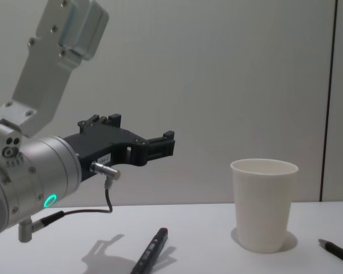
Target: Place the pen into the pen holder.
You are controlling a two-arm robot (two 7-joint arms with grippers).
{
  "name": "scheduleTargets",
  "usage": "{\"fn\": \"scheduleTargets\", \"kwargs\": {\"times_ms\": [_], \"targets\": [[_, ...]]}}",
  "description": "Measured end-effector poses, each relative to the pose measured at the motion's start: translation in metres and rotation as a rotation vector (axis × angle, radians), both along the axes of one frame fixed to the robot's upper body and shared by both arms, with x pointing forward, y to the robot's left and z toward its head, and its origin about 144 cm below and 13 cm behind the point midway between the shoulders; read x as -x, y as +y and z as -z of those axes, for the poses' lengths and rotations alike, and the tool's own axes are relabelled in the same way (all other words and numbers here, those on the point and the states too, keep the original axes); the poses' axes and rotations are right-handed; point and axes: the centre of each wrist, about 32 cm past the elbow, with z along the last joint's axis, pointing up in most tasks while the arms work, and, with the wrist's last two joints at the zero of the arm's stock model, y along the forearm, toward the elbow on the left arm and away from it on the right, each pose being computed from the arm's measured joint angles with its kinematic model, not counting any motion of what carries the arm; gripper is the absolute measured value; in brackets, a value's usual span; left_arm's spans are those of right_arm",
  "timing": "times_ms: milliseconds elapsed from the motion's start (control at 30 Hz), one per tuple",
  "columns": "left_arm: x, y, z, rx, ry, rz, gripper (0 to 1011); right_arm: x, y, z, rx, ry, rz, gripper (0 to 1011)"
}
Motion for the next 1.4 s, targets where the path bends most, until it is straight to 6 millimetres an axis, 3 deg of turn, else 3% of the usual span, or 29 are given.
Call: {"fn": "scheduleTargets", "kwargs": {"times_ms": [533, 1400], "targets": [[0.0, 0.0, 0.0, 0.0, 0.0, 0.0, 1001, -0.004, 0.014, 0.006, 0.05, 0.092, 0.034, 1001], [0.0, 0.0, 0.0, 0.0, 0.0, 0.0, 1001, -0.027, 0.031, 0.032, 0.105, 0.166, 0.025, 1001]]}}
